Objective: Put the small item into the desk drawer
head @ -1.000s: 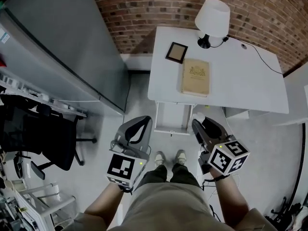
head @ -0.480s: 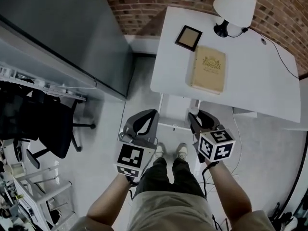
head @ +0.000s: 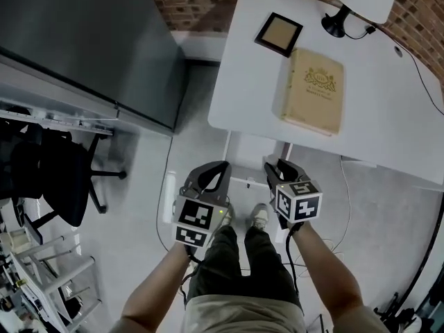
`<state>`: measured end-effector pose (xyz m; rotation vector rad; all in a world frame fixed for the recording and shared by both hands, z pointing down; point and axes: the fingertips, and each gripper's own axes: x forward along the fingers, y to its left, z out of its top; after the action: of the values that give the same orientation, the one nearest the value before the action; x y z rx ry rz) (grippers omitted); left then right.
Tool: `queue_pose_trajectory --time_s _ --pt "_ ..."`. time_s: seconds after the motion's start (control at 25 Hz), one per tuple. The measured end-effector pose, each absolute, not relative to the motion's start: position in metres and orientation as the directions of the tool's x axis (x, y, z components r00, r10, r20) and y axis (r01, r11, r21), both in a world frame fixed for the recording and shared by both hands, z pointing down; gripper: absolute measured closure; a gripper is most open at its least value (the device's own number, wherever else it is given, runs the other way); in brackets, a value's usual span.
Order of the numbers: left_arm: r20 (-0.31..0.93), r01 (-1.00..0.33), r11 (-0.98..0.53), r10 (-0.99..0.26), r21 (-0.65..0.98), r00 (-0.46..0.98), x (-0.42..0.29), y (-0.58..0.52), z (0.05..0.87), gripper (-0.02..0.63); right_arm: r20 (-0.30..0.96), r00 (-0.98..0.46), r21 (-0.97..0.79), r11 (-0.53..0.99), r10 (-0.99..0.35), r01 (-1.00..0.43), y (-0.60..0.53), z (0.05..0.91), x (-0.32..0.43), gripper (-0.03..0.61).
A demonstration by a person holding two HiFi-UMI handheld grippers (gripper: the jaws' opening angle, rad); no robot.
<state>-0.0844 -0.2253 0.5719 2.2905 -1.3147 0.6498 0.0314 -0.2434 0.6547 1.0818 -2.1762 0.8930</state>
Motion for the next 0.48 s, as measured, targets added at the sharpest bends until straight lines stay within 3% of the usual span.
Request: queue_pose_trajectory --time_s 0.48 --pt "0.627 -0.886 -0.418 -0.640 0.201 0.444 -0.084 -0.240 0.731 0.611 0.795 -0.478 -0.296 0.449 -0.374 -0.843 -0.248 0.826 0.034 0.451"
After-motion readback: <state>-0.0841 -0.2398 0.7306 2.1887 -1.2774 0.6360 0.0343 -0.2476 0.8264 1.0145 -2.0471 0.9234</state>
